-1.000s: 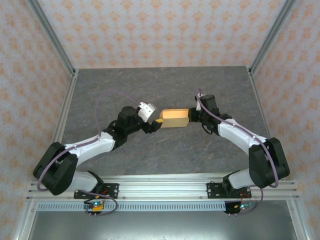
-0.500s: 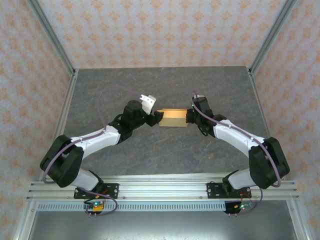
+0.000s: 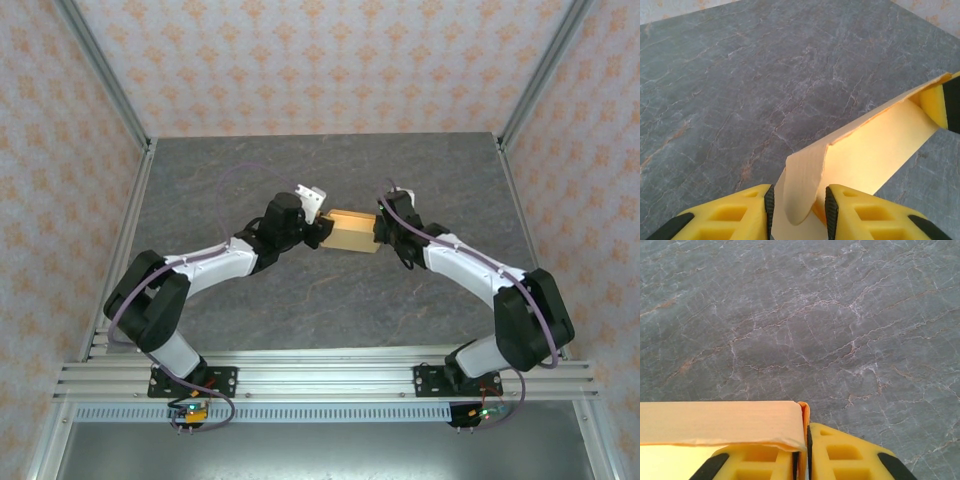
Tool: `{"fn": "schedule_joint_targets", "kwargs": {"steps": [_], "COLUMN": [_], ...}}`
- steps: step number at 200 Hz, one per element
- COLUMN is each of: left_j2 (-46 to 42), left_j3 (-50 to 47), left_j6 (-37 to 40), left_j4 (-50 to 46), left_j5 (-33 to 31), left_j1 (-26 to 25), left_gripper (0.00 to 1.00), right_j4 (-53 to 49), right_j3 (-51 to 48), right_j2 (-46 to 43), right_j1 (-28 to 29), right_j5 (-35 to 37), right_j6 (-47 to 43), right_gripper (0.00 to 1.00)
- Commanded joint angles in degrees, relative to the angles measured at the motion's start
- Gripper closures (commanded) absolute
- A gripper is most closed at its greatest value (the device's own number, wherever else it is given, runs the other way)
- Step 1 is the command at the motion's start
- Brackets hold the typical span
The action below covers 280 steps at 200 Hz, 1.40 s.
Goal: Fold the paper box
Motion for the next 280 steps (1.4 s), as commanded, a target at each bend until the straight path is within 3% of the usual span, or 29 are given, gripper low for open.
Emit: {"fn": "schedule_joint_targets", "kwargs": {"steps": [1,32,57,76,106,161,186,227,260,280], "left_j2": [0.42,1.98,2.81,2.91,1.47,-1.44,-3.02,-0.24,1.56,2.83], "left_j3": [3.31,4.88,5.93,6.25,5.17,2.82,0.61,1.47,2.52,4.24], "left_j6": [-0.52,-1.26,-1.63,-1.63,-0.79,2.61,4.24,7.35,6.81,7.64], "left_j4": [-1.46,-3.30,-4.82,-5.87,-6.94,-6.82,-5.18,-6.44,-4.33,-5.81], "left_j5": [1.65,2.04,2.87,2.62,-0.06,2.21,4.19,9.20,9.01,9.48], "left_j1": [-0.16,-0.13,-0.17,-0.16,0.14,1.87,3.24,3.77,3.81,3.85], "left_gripper": [0.65,0.71,0.84,0.84,0.64,0.53,0.44,0.55,0.58,0.75], "right_j4": [-3.37,-3.85,-5.06,-5.30,-5.66,-6.02,-6.28,-6.35,-6.54,-6.70], "right_j3": [2.45,3.95,5.03,5.17,5.46,5.87,6.05,6.29,6.66,6.70], "right_j2": [1.33,3.13,4.32,4.49,4.43,4.78,4.76,4.64,4.94,5.01], "right_j1": [1.65,2.75,3.11,3.18,3.19,3.15,3.13,3.15,3.14,3.17], "right_j5": [4.36,5.18,6.08,6.66,6.89,6.62,6.61,6.79,5.43,4.89], "right_j6": [0.83,1.77,2.63,3.06,3.18,3.18,3.20,2.94,3.16,3.24], "right_gripper": [0.85,0.85,0.85,0.85,0.85,0.85,0.85,0.85,0.85,0.85]}}
